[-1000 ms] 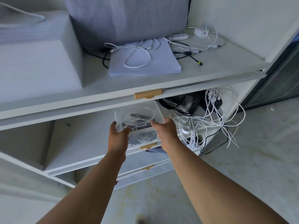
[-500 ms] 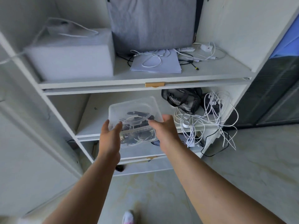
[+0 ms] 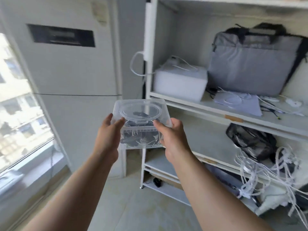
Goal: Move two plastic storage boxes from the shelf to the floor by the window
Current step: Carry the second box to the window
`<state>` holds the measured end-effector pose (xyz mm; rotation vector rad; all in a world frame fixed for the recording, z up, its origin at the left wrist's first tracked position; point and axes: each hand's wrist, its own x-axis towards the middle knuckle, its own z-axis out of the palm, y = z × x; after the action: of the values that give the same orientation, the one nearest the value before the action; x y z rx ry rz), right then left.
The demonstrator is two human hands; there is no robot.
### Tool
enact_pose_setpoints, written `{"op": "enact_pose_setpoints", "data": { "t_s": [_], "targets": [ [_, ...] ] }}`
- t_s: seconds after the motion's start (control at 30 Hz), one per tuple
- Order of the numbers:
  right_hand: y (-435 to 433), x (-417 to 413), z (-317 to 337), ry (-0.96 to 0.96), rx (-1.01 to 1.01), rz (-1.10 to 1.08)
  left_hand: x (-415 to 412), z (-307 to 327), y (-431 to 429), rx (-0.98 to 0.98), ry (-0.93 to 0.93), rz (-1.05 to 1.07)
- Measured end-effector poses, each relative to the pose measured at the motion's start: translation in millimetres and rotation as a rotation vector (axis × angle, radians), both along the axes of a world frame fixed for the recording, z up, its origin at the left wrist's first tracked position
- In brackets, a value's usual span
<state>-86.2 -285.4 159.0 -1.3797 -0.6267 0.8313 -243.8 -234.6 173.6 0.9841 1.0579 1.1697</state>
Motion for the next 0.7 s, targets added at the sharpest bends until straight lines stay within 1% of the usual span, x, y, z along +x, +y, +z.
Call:
{"op": "enact_pose_setpoints", "data": {
  "t_s": [0.07,0.2,0.33,0.43,0.6,0.7],
  "targets": [
    [23,-48,6,-0.023,0.028,0.065,-52,3,10,0.027,-0.024,0.062],
    [66,-147,7,-0.029,0.052,0.172,-152,3,30,0.017,-0.022,0.203],
    [103,-244,1,0.007,0.009,0.339,-256,1,53,0.014,-0.014,0.334],
    [130,-316,-5,0.033,-0.016,0.453,-326,3,65,0.007,0.051,0.42],
    [167,-417,-22,0.045,-0.029,0.581,-430,-20,87,0.0,0.09,0.51],
    [190,-463,-38,0.059,-0.054,0.664,-476,-38,99,-0.043,0.105,0.545]
  ]
}}
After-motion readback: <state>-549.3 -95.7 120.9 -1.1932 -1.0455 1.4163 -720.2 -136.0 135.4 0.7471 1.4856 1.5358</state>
